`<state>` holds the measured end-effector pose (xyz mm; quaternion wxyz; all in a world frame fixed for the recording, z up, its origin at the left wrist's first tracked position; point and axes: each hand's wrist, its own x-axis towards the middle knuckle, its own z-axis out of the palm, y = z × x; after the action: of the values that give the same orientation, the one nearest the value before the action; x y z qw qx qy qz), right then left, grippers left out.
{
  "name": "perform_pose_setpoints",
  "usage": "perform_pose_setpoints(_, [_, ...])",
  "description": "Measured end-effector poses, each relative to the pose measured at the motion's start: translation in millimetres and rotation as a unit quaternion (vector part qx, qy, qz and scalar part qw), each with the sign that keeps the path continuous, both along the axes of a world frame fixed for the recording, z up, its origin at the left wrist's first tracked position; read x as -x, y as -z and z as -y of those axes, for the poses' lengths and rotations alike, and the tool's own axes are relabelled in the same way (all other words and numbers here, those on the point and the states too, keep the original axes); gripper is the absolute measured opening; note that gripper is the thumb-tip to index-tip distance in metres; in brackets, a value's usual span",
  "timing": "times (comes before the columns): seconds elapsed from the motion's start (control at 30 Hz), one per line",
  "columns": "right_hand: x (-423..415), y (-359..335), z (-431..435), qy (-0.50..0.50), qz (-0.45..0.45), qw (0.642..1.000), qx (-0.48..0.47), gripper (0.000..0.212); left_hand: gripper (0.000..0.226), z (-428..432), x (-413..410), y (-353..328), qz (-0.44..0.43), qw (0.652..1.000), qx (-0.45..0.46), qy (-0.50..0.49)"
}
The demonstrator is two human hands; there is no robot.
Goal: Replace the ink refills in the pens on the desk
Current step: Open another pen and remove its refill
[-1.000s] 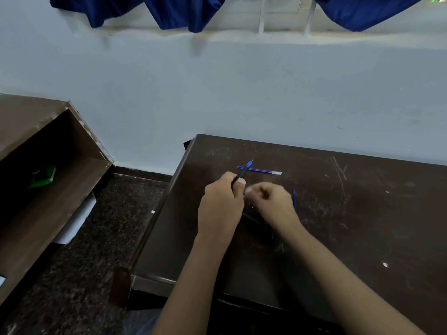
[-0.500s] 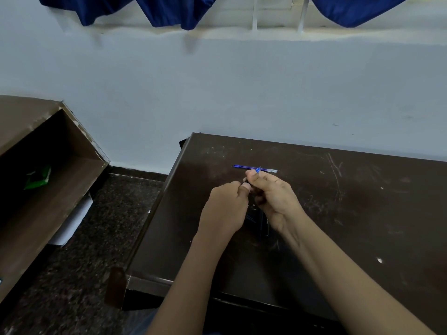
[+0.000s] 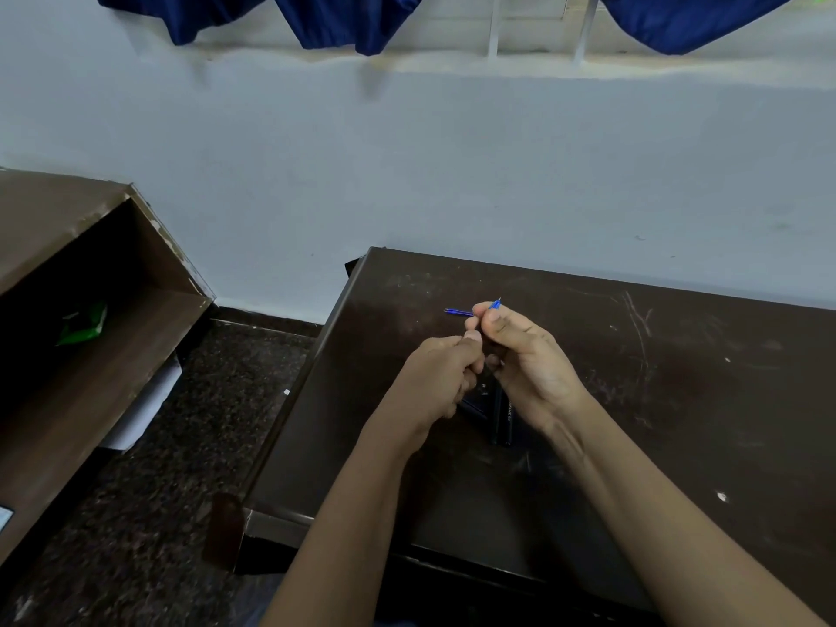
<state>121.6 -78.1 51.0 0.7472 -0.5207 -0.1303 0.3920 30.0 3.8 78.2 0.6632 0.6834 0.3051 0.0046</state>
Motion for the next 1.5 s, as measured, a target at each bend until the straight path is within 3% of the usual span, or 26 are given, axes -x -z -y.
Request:
perform_pose_setpoints(0.1, [-1,-6,1,-0.014,-0.001,0.999,-0.039,0.016,0.044,-1,1,-2,0.027,0.992,0.124,0.013])
perform_pose_setpoints(0.17, [-2,-8,0,-0.022,-0.003,0.998,-0.051,0.021,0.044,0,0,-2,0.032,0.992,0.123,0.001])
perform_pose_setpoints(0.33, [4,-5,-6,-0.01,-0.005,0.999,-0.038,0.023,0.036,2,-2,8,0.019,0.99,-0.131,-0.054])
perform_pose_setpoints(0.47, [5,0,-6,0.047,-0.001,0.999,0.015,0.008,0.017,1,2,10,0.013,0.979,-0.198,-0.044])
perform_pose_setpoints(0.53, [2,2,-6,0.048,-0.019,0.999,0.018,0.017,0.015,2,3,11,0.005,0.969,-0.242,-0.041])
perform_pose_setpoints(0.6, [1,1,-6,0.031,-0.047,0.998,0.008,0.026,0.019,2,3,12,0.002,0.963,-0.267,-0.043])
perform_pose_setpoints(0.7, [3,0,-8,0.011,-0.045,0.999,0.005,0.019,0.032,1,1,12,-0.013,0.954,-0.296,-0.037])
perform_pose_setpoints(0.83, [5,5,-7,0.041,-0.031,0.998,0.032,0.007,0.03,3,-2,15,-0.028,0.955,-0.291,-0.04])
perform_pose_setpoints(1.03, [0,3,-9,0.004,-0.093,0.996,0.007,0.038,0.023,1,0,13,-0.025,0.957,-0.284,-0.061])
perform_pose_setpoints(1.23, [4,4,-8,0.001,-0.017,0.998,0.057,0.008,0.019,2,0,13,-0.02,0.959,-0.279,-0.045])
perform_pose_setpoints(1.3, [2,5,-7,0.012,-0.024,0.998,0.051,0.013,0.019,2,0,13,-0.02,0.959,-0.278,-0.048])
perform_pose_setpoints(1.43, [-2,2,-6,-0.012,-0.088,0.996,0.018,0.045,0.021,0,0,14,-0.027,0.957,-0.281,-0.065])
perform_pose_setpoints(1.5, [0,1,-6,-0.03,-0.095,0.994,0.036,0.032,0.021,0,0,13,-0.03,0.958,-0.277,-0.06])
